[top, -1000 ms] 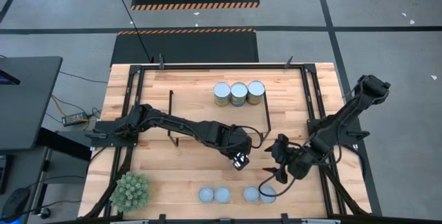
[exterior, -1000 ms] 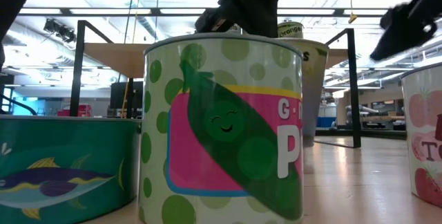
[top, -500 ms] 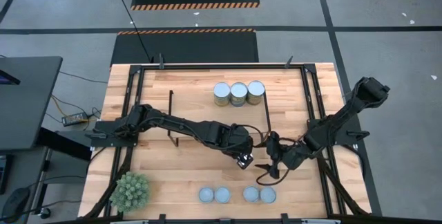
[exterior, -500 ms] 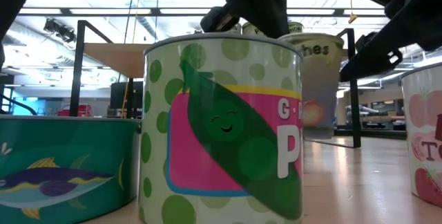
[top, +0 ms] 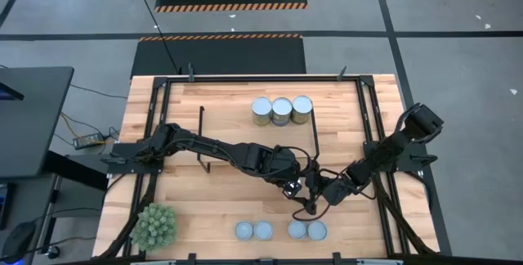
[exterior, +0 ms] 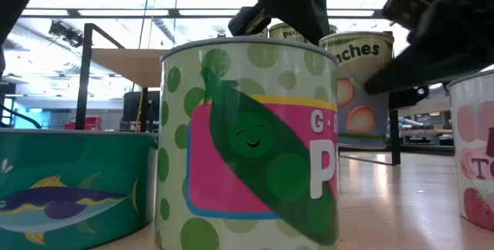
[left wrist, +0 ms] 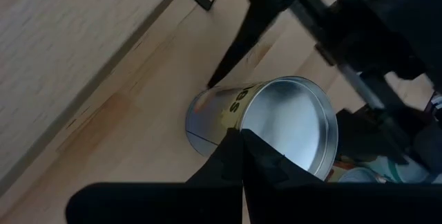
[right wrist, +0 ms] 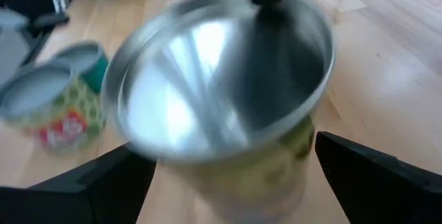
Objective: Pick and place cans onto a shelf
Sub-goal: Put the canned peaches on the shelf
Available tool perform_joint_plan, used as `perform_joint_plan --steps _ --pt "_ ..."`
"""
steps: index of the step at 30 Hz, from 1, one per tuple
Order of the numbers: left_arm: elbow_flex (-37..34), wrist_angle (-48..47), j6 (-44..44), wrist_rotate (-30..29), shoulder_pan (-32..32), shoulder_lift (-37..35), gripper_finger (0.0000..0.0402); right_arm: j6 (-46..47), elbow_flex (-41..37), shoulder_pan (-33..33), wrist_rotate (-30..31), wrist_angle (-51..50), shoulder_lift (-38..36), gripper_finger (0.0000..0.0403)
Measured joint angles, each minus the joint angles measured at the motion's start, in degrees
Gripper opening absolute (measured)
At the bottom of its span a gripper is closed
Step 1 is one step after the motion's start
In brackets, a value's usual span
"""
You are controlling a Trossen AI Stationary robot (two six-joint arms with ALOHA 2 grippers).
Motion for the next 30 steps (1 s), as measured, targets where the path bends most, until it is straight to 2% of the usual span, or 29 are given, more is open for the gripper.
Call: perform_joint_plan --steps 4,11,15,25,30 --pt "0.0 -0.01 0.03 -0.1 0.0 0.0 0.0 -0.21 0.0 -1.25 -0.27 4.79 1.5 0.0389" --pt "0.0 0.42 1.98 -0.09 0.02 0.0 0.0 -0.63 0.07 -1.63 -1.78 5.32 1.15 0.0327" --pt "0.0 1.2 6.62 0.12 -0.04 0.0 0.0009 -0.13 0.07 -1.61 -3.3 5.69 1.1 0.0324" --pt "0.0 1.49 18.92 2.0 0.38 -3.68 0.0089 -0.19 0.07 -1.43 -7.53 5.27 -3.04 0.033" --pt "0.0 1.27 26.2 7.86 1.38 -8.07 0.0118 -0.16 0.18 -1.39 -8.68 -0.4 -8.17 0.033"
